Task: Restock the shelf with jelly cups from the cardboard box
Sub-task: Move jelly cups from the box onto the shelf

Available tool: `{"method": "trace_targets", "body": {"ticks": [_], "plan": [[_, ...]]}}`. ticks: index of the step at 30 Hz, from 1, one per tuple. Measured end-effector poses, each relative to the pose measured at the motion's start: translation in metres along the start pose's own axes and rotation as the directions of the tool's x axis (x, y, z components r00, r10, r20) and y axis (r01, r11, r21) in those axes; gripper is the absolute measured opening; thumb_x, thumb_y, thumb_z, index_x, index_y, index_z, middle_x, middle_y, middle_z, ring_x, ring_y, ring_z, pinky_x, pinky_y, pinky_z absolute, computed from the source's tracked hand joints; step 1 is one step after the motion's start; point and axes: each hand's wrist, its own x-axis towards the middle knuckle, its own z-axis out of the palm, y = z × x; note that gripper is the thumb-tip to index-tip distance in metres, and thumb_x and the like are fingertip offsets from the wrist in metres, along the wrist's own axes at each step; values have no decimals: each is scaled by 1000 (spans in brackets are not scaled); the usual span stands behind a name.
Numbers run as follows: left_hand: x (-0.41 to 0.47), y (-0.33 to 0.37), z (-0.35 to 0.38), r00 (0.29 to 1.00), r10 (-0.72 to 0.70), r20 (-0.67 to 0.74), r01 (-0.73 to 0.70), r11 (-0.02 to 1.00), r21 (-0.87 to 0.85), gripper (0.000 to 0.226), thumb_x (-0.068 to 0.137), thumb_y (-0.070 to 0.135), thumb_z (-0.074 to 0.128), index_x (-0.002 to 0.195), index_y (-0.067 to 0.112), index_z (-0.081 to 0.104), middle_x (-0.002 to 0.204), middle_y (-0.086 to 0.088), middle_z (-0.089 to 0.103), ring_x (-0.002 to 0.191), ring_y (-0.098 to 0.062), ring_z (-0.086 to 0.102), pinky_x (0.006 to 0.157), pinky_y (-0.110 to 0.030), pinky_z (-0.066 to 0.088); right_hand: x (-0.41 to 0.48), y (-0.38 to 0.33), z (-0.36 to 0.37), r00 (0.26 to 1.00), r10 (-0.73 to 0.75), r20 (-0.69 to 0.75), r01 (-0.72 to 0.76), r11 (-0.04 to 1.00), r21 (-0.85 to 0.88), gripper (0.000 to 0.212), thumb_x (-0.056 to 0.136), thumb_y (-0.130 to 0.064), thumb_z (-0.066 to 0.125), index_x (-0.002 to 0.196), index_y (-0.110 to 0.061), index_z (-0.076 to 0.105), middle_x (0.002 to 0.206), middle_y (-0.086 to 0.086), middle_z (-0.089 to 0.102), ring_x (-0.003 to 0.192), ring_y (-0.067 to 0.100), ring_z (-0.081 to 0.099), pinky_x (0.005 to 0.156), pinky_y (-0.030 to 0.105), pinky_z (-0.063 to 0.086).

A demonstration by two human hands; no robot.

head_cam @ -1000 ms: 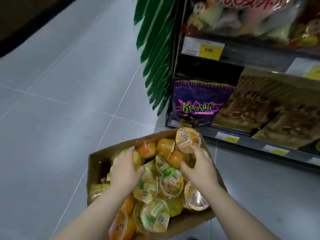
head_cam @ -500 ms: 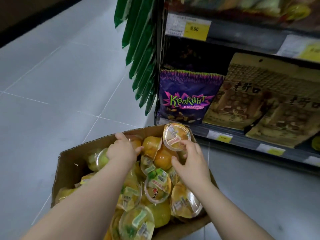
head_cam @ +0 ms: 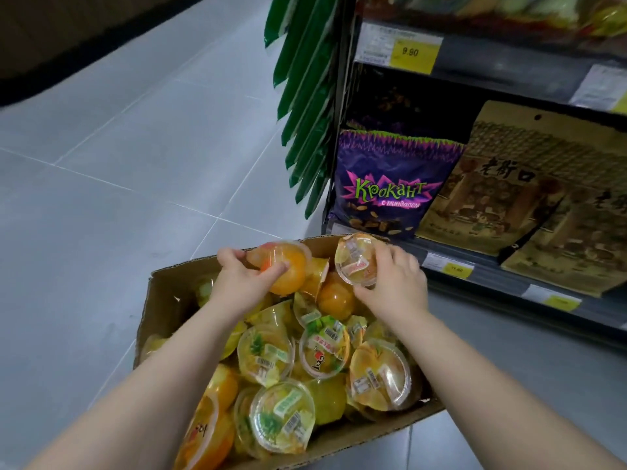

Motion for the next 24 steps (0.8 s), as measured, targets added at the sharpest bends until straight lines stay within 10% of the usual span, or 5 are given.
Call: {"method": "trace_targets", "body": {"ticks": [6, 11, 24], "plan": [[-8, 8, -18, 911, -37, 410, 323, 681, -657, 77, 75, 30, 72, 139, 10, 34, 124, -19, 60, 104, -28, 65, 88, -36, 54, 22, -7, 12, 996, -27, 81, 48, 961, -274, 104, 81, -44, 68, 153, -20, -3, 157, 12, 16, 145, 29, 12, 115, 42, 17], [-4, -9, -26, 837, 57, 545, 479, 405, -779, 120, 29, 14, 97, 135, 8, 41, 125, -23, 60, 110, -34, 63, 84, -39, 58, 21, -16, 17, 999, 39, 11, -37, 984, -173, 106, 73, -47, 75, 149, -8, 12, 142, 14, 29, 132, 30, 31, 110, 38, 27], [-84, 169, -94, 774, 26, 633, 536, 506, -676, 103, 32, 58, 88, 121, 22, 52, 118, -7, 61, 88, -17, 59, 61, -22, 45, -34, -40, -166, 949, 267, 170, -316, 785, 533, 86, 46, -64, 68, 120, -20, 59, 118, 3, 57, 104, 16, 57, 88, 30, 47]]}}
